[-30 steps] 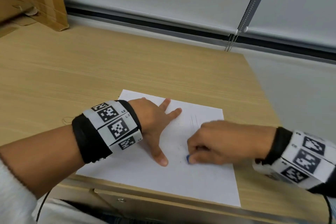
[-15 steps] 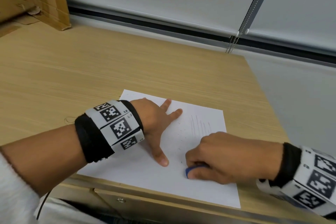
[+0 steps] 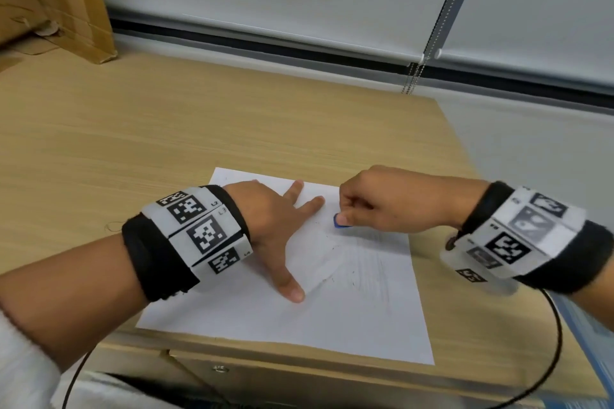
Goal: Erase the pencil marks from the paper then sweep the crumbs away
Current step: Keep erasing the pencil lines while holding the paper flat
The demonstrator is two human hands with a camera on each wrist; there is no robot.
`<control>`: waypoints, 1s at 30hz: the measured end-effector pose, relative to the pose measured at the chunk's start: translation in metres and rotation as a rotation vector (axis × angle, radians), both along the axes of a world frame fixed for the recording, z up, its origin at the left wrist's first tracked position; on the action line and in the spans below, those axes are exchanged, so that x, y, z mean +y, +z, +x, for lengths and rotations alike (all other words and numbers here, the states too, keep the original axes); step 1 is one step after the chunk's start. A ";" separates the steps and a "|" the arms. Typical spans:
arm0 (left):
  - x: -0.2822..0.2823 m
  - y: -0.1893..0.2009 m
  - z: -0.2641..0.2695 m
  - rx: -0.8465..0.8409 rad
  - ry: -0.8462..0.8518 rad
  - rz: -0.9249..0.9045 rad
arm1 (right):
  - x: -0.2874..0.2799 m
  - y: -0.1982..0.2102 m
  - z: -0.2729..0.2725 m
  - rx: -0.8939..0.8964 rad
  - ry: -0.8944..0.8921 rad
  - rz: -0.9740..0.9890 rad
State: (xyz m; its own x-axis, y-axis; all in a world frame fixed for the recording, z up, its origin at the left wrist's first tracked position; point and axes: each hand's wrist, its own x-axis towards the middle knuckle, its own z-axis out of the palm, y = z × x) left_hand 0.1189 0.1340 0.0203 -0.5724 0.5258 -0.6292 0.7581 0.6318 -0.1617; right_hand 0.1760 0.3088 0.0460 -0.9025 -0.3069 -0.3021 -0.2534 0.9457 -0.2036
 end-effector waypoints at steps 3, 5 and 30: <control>0.000 -0.001 -0.001 0.018 -0.005 0.002 | -0.010 -0.019 -0.007 0.025 -0.028 0.098; -0.002 -0.002 -0.002 0.030 -0.021 0.007 | -0.016 -0.024 -0.014 0.056 -0.046 0.111; -0.019 -0.002 0.000 -0.012 -0.053 0.061 | -0.016 -0.091 0.177 0.403 -0.452 -0.330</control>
